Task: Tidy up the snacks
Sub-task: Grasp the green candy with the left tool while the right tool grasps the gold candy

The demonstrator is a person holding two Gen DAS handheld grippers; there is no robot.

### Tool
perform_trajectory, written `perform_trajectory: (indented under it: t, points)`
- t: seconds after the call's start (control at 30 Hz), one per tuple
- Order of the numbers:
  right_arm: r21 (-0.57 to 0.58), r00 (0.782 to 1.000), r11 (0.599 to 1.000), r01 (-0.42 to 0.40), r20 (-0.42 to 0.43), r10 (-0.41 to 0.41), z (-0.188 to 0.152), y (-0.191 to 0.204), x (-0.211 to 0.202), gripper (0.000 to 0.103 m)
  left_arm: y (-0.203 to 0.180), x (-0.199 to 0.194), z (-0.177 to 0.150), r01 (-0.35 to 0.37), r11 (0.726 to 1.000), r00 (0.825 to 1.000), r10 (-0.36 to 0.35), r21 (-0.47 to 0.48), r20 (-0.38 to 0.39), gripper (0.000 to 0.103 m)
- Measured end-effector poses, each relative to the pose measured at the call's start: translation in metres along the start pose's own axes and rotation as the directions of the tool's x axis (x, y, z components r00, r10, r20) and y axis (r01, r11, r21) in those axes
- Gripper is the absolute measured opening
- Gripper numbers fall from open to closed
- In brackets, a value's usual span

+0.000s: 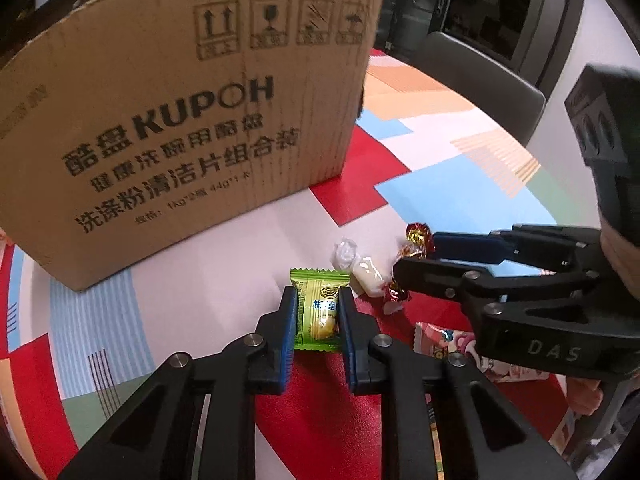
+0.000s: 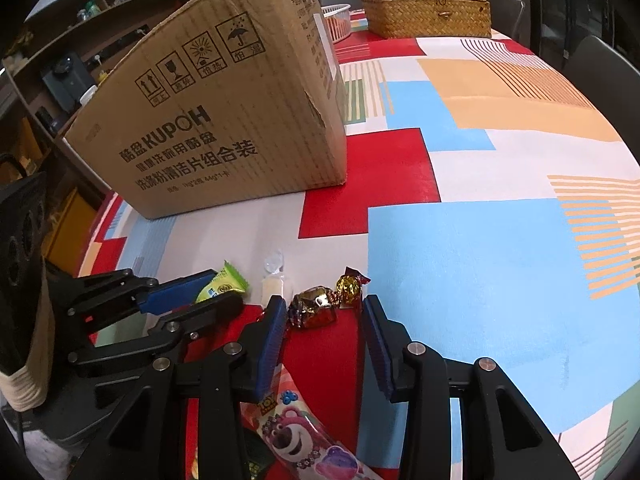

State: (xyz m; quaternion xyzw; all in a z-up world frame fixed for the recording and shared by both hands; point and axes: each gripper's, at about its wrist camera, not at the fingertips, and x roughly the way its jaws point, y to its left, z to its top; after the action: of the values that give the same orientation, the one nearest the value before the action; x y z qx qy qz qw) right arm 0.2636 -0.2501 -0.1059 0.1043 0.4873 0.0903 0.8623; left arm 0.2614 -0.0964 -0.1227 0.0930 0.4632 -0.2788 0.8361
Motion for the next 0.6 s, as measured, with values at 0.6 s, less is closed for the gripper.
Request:
perform_trajectory:
  t: [0.6]
  points:
    - [-0.025, 1.0, 0.999, 0.023, -0.006, -0.024, 0.001, 0.008, 0.006, 0.019, 0.011, -0.025, 0.002, -0.004, 0.996, 0.998, 0.009, -0.089, 0.057, 0.021]
